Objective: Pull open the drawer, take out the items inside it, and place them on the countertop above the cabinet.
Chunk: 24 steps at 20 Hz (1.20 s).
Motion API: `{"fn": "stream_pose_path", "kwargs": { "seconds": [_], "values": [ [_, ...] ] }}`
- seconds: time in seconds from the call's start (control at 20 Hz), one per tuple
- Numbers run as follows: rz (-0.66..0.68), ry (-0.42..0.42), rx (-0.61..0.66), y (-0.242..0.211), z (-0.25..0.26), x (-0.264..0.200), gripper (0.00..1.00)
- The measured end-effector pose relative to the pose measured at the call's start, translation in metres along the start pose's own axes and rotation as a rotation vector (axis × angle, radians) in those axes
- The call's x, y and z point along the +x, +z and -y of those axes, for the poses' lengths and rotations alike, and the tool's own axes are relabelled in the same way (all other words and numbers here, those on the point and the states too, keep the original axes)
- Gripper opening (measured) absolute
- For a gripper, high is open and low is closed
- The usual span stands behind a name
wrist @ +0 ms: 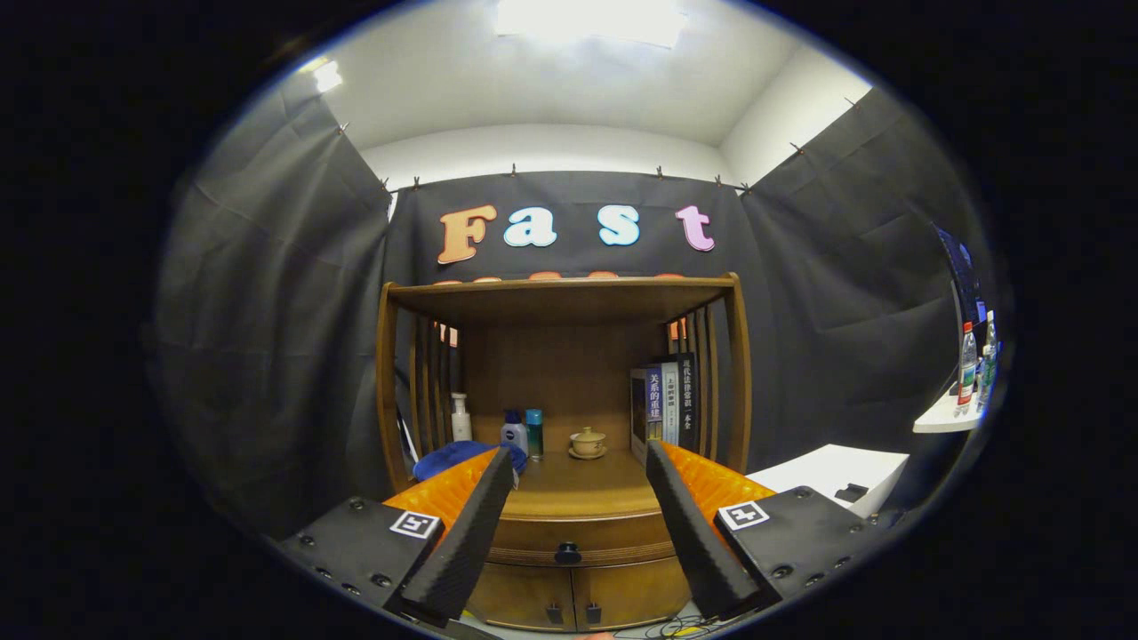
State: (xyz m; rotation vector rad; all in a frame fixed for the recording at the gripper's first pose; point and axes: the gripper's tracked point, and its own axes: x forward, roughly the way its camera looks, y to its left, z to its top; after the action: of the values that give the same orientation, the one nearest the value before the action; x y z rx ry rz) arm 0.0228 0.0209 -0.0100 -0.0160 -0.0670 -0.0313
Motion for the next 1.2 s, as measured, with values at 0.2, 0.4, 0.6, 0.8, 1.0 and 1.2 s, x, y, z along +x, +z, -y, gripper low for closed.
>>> {"fn": "stream_pose_path", "kwargs": {
  "seconds": [0.2, 0.4, 0.6, 0.8, 1.0, 1.2],
  "values": [
    [-0.009, -0.002, -0.002, -0.033, -0.009, 0.018, 0.98],
    [-0.041, -0.001, -0.016, -0.093, -0.008, 0.042, 0.98],
    [-0.101, -0.019, 0.004, -0.158, -0.002, 0.084, 0.98],
    [-0.204, -0.027, 0.01, -0.22, 0.002, 0.112, 0.99],
    [-0.234, -0.048, -0.021, -0.258, 0.008, 0.135, 0.98],
    [-0.283, -0.043, -0.061, -0.293, 0.008, 0.15, 0.99]
  ]
}}
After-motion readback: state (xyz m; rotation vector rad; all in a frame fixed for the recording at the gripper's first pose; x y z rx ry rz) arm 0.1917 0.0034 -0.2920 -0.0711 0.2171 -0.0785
